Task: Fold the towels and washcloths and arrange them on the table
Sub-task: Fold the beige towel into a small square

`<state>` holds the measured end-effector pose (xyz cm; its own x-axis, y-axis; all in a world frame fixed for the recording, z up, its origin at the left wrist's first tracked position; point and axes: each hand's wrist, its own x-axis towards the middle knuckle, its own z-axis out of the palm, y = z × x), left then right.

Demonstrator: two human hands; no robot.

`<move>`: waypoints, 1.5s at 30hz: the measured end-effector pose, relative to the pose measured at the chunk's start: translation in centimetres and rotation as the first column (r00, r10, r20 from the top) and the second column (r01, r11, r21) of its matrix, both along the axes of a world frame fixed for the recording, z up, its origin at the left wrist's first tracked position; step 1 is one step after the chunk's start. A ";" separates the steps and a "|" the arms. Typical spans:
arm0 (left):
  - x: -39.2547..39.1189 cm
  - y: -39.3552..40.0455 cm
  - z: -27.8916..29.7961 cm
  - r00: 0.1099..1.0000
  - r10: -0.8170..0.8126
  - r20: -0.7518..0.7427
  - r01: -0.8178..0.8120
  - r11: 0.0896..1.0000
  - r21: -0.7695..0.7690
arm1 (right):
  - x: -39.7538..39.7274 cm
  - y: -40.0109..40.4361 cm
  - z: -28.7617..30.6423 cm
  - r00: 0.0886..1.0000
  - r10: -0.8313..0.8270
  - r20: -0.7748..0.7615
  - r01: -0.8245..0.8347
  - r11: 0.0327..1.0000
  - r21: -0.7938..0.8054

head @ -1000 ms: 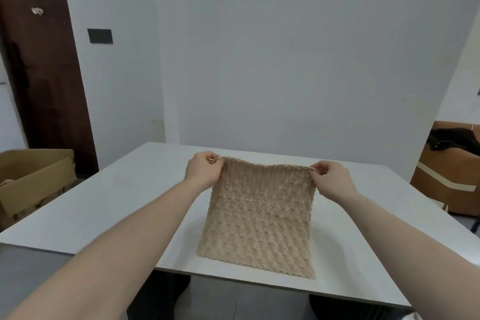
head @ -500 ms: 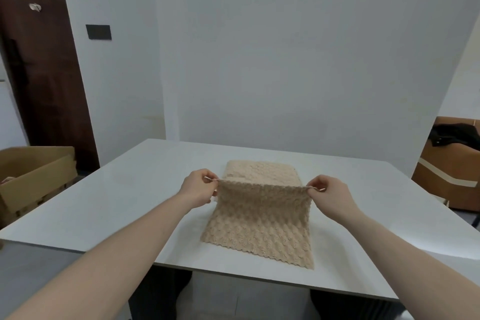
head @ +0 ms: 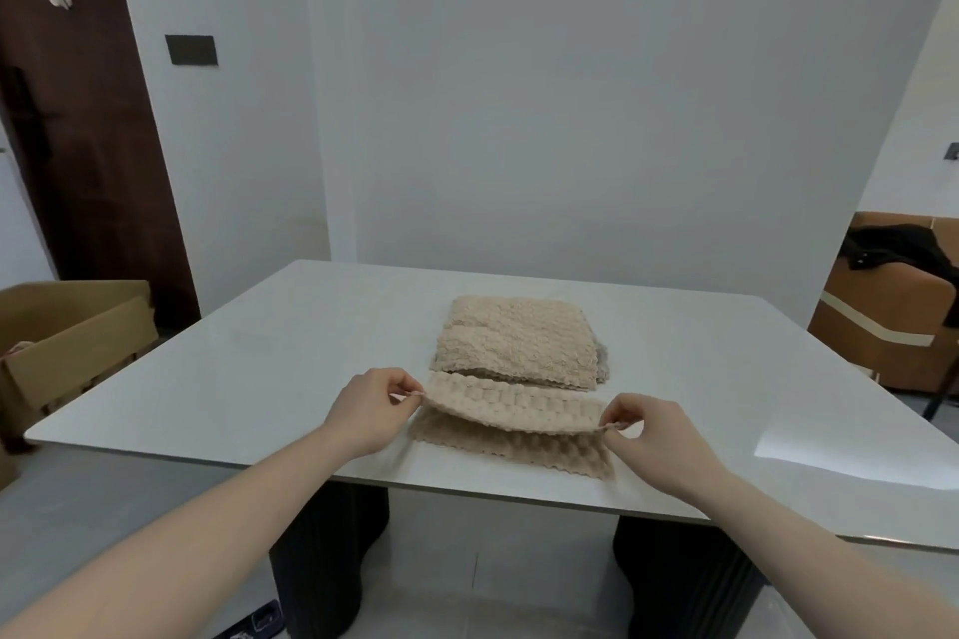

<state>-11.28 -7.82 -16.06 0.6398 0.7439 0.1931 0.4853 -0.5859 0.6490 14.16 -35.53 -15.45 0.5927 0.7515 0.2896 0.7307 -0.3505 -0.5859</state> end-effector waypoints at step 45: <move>10.3 -5.5 -5.0 0.881 -0.150 -0.448 0.279 0.931 0.235 | 0.8 7.4 -6.3 0.985 0.047 0.166 0.019 0.926 -0.377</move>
